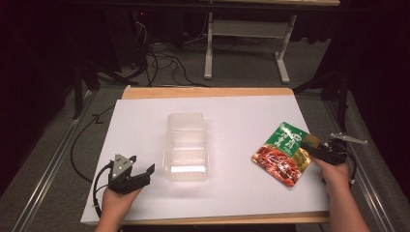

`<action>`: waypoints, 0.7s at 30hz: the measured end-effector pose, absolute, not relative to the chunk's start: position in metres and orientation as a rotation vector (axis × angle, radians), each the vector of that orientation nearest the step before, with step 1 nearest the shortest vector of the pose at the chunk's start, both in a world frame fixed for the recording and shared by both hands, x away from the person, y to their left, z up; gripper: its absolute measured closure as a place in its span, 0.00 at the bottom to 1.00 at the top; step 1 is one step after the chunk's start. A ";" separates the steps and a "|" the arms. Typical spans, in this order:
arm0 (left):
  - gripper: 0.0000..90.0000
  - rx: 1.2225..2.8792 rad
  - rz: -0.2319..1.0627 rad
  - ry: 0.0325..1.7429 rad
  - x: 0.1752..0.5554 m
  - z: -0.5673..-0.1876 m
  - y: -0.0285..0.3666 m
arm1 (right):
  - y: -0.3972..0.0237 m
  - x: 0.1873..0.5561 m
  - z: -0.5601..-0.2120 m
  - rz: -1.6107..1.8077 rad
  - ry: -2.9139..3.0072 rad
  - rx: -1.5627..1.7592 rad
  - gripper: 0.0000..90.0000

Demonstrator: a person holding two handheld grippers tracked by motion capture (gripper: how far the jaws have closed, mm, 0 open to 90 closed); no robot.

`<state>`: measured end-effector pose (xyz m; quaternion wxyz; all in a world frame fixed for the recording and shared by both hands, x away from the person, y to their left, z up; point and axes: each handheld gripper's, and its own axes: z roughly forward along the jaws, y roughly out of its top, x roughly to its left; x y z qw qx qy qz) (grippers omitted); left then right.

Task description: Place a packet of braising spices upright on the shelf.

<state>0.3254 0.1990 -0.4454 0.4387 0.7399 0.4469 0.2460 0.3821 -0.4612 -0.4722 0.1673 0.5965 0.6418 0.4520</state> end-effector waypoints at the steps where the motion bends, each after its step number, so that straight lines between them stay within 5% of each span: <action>1: 0.29 1.840 0.611 1.110 0.326 -0.446 0.199 | -0.461 0.383 -0.473 1.285 1.826 1.705 0.48; 14: 0.29 1.847 0.609 1.100 0.325 -0.446 0.198 | -0.465 0.388 -0.478 1.227 1.839 1.835 0.62; 21: 0.29 1.857 0.606 1.093 0.325 -0.447 0.197 | -0.464 0.389 -0.479 1.163 1.836 1.881 0.91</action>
